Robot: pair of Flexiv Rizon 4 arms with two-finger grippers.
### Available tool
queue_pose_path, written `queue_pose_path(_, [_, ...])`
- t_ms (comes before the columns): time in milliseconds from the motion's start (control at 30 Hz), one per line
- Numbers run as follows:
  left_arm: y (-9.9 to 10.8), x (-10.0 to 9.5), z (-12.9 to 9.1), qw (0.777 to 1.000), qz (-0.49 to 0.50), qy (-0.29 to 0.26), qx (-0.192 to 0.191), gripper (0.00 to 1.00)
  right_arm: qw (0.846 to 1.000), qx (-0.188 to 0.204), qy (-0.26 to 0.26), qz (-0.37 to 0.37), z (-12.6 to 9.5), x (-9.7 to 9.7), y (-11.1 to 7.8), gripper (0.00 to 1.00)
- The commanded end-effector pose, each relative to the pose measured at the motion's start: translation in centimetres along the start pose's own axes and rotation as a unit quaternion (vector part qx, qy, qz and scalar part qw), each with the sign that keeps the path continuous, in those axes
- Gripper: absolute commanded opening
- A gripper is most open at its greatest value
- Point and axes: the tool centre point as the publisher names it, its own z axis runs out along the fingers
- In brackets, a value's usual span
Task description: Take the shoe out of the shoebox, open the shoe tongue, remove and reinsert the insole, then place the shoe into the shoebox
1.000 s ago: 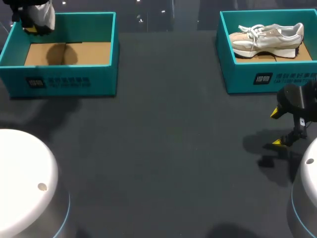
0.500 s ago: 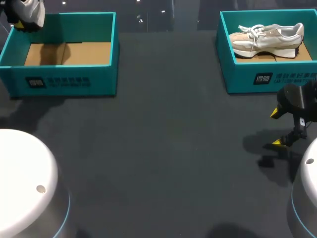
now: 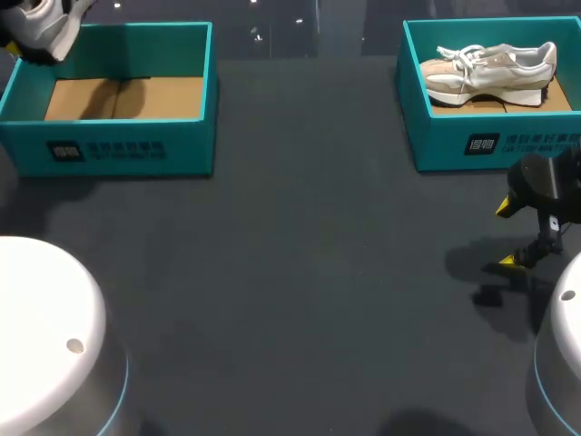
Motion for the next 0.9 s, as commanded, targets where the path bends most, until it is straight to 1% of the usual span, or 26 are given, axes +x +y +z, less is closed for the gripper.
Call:
queue_pose_path(33, [2.4, 0.0, 0.2, 0.976, 0.219, -0.020, 0.008, 0.00, 1.000, 0.002, -0.001, 0.000, 0.0, 0.2, 0.0, 1.00])
queue_pose_path(67, [2.9, 0.1, 0.2, 0.966, 0.257, -0.030, 0.015, 0.00, 1.000, 0.002, -0.001, 0.000, 0.0, 0.2, 0.0, 1.00])
queue_pose_path(100, [3.5, 0.1, 0.3, 0.961, 0.276, -0.029, 0.020, 0.00, 1.000, 0.002, -0.001, 0.000, 0.0, 0.2, 0.0, 1.00])
queue_pose_path(533, [3.5, 0.1, 0.3, 0.961, 0.276, -0.029, 0.020, 0.00, 1.000, 0.002, -0.001, 0.000, 0.0, 0.2, 0.0, 1.00])
queue_pose_path(567, [3.6, 0.2, 0.1, 0.956, 0.291, -0.036, 0.011, 0.00, 1.000, 0.002, -0.001, 0.000, 0.0, 0.2, 0.0, 1.00])
queue_pose_path(600, [3.8, 0.2, 0.0, 0.947, 0.321, -0.031, 0.011, 0.00, 1.000, 0.002, -0.001, 0.000, 0.0, 0.2, 0.0, 1.00])
queue_pose_path(633, [4.2, 0.1, -0.3, 0.945, 0.327, -0.031, 0.012, 0.00, 1.000, 0.002, -0.001, 0.000, 0.0, 0.2, 0.0, 1.00])
queue_pose_path(667, [4.5, 0.0, -0.5, 0.938, 0.345, -0.031, 0.003, 0.00, 1.000, 0.002, -0.001, 0.000, 0.0, 0.2, 0.0, 1.00])
queue_pose_path(800, [6.2, -1.0, -0.8, 0.927, 0.375, -0.027, -0.008, 0.00, 1.000, 0.002, -0.001, 0.000, 0.0, 0.2, 0.0, 1.00])
queue_pose_path(867, [6.8, -1.3, -0.8, 0.914, 0.406, -0.021, 0.000, 0.00, 1.000, 0.002, -0.001, 0.000, 0.0, 0.2, 0.0, 1.00])
queue_pose_path(900, [7.0, -1.4, -0.8, 0.915, 0.403, -0.021, -0.012, 0.00, 1.000, 0.002, -0.001, 0.000, 0.0, 0.2, 0.0, 1.00])
